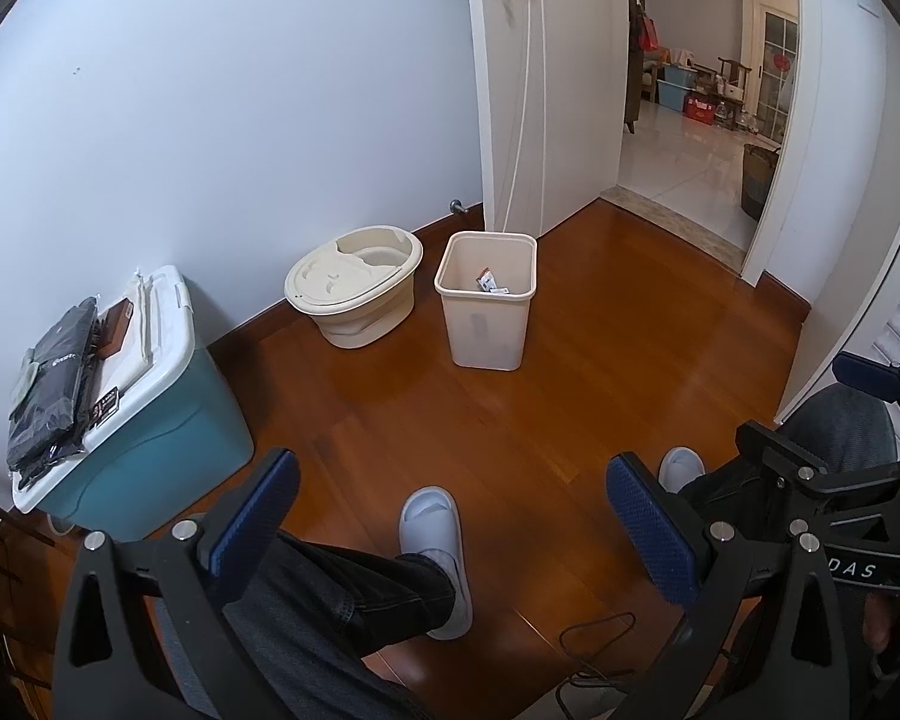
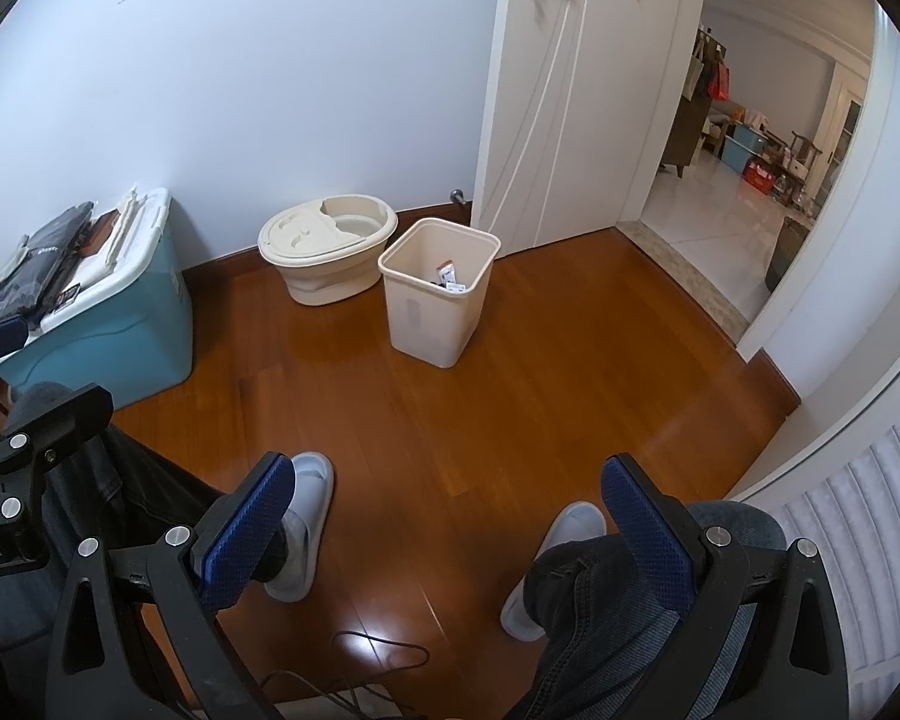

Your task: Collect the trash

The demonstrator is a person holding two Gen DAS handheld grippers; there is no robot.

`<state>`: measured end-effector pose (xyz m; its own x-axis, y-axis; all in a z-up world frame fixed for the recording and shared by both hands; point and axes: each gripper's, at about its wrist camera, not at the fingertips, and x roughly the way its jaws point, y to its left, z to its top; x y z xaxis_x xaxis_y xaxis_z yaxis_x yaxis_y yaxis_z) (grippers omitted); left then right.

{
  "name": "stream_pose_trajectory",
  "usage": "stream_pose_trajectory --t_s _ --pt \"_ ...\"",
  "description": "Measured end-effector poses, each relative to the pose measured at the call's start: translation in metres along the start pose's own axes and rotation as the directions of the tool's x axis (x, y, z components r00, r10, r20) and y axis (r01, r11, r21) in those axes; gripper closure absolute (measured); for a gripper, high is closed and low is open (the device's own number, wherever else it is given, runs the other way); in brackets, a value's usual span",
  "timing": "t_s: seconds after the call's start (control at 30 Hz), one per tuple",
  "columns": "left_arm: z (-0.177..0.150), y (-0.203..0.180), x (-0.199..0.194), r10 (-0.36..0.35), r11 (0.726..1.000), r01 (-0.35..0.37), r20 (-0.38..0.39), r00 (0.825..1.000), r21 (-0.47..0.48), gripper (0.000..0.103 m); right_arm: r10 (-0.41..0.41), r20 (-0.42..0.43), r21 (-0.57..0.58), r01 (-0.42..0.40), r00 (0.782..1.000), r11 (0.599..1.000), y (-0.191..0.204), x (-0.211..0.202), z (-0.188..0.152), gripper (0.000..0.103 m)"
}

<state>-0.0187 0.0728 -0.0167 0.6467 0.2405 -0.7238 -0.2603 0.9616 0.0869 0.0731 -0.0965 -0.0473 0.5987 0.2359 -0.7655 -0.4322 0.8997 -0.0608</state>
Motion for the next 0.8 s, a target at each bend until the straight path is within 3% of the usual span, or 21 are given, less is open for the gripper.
stream_pose_trajectory --t_s 0.4,0.6,0.7,0.8 --pt "-0.001 0.000 0.002 -0.004 1.000 0.004 -0.007 1.000 0.000 0.000 0.000 -0.002 0.002 0.000 1.000 1.000 0.001 0.001 0.000 0.000" --pt "-0.002 0.008 -0.003 -0.100 0.993 0.102 0.025 0.995 -0.061 0.000 -0.002 -0.006 0.006 0.002 1.000 1.000 0.000 0.002 -0.003 0.000" --pt "-0.003 0.006 -0.001 -0.092 0.995 0.092 0.021 0.996 -0.047 0.000 -0.001 -0.018 0.015 0.002 1.000 1.000 0.000 0.006 -0.006 0.000" --pt "-0.003 0.003 0.009 -0.060 0.997 0.058 -0.052 0.997 -0.044 0.000 0.001 -0.023 0.020 0.000 1.000 1.000 0.000 0.009 -0.007 0.000"
